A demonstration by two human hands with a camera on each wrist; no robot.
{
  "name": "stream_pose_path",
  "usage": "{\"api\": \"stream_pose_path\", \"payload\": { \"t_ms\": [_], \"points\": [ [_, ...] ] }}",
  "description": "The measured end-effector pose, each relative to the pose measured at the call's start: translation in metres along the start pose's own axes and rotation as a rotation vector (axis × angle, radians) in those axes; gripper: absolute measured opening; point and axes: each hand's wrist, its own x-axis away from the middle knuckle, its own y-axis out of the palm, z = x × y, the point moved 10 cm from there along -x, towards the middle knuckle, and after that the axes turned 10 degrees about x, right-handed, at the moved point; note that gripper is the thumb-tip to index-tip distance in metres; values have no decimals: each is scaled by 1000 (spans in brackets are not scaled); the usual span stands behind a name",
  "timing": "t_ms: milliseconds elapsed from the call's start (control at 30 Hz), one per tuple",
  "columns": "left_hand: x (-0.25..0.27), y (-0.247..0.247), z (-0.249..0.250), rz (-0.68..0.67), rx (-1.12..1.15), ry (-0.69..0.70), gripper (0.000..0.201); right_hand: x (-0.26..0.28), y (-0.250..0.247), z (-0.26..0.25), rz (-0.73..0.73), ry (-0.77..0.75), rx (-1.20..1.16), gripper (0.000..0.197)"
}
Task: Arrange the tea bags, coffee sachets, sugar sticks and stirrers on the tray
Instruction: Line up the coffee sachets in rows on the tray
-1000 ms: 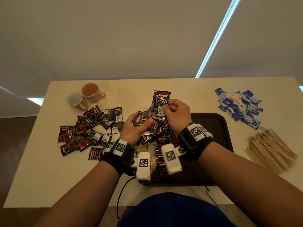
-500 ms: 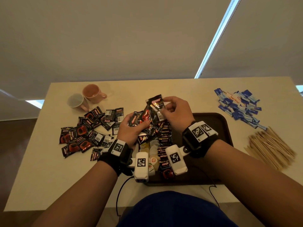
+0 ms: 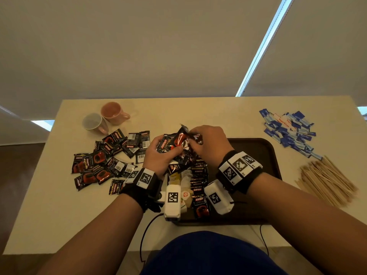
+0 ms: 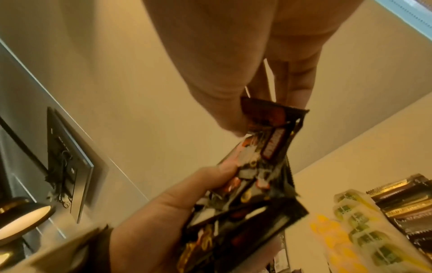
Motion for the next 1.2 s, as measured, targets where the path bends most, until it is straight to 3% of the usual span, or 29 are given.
{"api": "stream_pose_path", "payload": {
  "t_ms": [133,267,467,533,633,800,1000,1067,1167,1200],
  "points": [
    [3,-3,2,20,-8,-33,52,1,-28,21,183,134,-235,21],
    [4,0,3,20,4,-49,70,-4,-8,35,105,240,-482,17],
    [-2,-3,-1,34,16,-43,73,0,7,47,84,244,-317,10],
    [-4,-3,-3,32,13,-49,78,-2,14,57,62,266,-380,10],
    [-10,-6,-7,43,-10,-58,54,-8,23,74,10,290,-495,6],
    [-26,-10,-17,46,6,-62,48,-26,23,123,15,403,-603,7],
    [-38,-12,-26,103,0,-140,92,-44,51,186,8,564,-554,17],
    [-41,-9,-27,100,-5,-158,87,-45,69,199,-34,623,-514,15],
    [-49,-7,-29,103,-12,-150,65,-45,92,210,-81,691,-484,14],
    [-50,-5,-29,106,-20,-157,69,-45,99,211,-97,710,-477,11]
  ]
}}
